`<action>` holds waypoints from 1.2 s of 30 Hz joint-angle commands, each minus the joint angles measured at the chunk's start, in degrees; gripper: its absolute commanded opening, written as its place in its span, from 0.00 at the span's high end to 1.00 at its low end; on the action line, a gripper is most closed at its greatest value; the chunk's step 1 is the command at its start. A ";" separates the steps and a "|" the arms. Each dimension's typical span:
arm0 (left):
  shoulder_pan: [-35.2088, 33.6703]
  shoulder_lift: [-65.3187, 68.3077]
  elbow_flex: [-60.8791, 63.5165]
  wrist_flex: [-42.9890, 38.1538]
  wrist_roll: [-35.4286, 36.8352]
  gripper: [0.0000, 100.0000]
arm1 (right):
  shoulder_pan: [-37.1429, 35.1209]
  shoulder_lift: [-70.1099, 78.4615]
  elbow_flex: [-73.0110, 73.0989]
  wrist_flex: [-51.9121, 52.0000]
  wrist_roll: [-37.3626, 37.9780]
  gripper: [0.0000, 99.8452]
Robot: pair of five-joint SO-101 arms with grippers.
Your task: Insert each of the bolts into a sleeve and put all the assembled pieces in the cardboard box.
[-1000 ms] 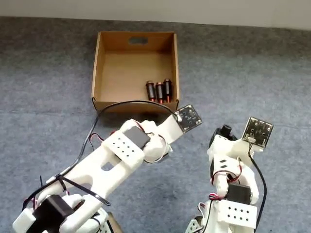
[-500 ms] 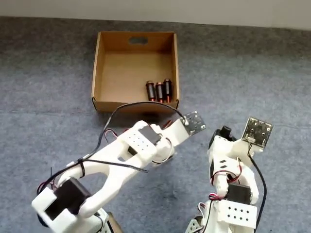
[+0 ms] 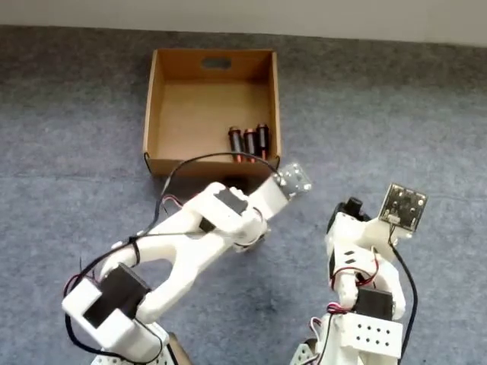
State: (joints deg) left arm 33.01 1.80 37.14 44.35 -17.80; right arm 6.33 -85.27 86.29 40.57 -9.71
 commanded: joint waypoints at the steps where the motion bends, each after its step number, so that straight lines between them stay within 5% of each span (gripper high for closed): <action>1: 1.80 -0.31 -0.31 -0.35 0.35 0.85 | 0.40 -0.75 -0.31 0.04 -0.35 0.99; 7: 3.21 -0.31 -0.40 -0.26 0.35 0.86 | 0.40 -0.75 -0.31 0.04 -0.35 0.99; 12: 3.21 -0.40 -0.22 -0.18 0.35 1.00 | 0.40 -0.75 -0.31 0.04 -0.35 0.99; 21: 3.91 -9.10 2.86 9.32 0.35 0.99 | 0.48 -0.75 -0.31 0.04 -0.35 0.99; 29: -1.01 -30.73 20.70 3.96 0.35 0.99 | 0.40 -0.75 -0.31 0.04 -0.35 0.99; 36: -5.41 -30.29 26.24 3.52 0.35 0.91 | 0.40 -0.75 -0.31 0.04 -0.35 0.99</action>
State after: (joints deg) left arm 28.44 -27.21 62.99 48.84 -17.71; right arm 6.33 -85.27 86.29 40.57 -9.71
